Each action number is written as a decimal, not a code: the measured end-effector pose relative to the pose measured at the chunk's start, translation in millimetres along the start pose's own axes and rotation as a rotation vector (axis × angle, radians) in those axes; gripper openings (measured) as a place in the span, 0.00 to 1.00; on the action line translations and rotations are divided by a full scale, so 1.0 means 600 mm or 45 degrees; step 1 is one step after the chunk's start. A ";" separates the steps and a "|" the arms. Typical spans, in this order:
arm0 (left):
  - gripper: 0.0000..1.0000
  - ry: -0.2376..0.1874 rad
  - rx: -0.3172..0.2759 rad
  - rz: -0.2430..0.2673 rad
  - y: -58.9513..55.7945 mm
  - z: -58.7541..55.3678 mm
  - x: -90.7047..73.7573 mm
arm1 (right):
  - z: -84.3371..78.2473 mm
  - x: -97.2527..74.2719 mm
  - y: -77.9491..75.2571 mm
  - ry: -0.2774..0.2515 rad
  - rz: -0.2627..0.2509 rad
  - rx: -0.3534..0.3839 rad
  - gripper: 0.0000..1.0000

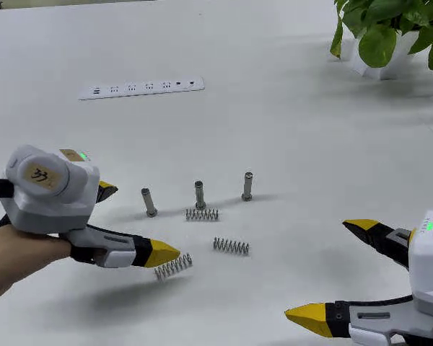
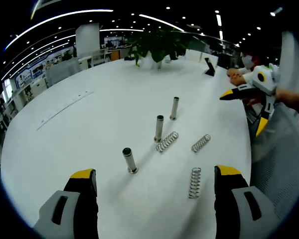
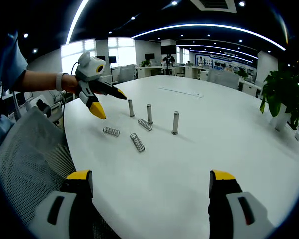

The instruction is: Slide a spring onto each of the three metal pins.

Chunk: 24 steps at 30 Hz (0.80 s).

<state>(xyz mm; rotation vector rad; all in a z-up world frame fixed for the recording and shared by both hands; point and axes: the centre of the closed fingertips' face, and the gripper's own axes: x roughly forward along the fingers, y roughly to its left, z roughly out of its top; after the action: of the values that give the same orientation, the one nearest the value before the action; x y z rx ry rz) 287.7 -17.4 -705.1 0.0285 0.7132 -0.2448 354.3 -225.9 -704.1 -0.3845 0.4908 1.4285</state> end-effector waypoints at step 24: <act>0.96 -0.225 -0.139 0.038 -0.059 -0.009 -0.067 | 0.001 0.008 0.002 0.056 0.039 -0.087 0.99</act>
<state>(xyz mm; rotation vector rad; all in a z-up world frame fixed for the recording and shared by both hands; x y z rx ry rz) 247.0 -42.7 -680.9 -0.0856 0.5492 -0.1774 353.4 -221.3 -706.0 -0.4660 0.4859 1.4719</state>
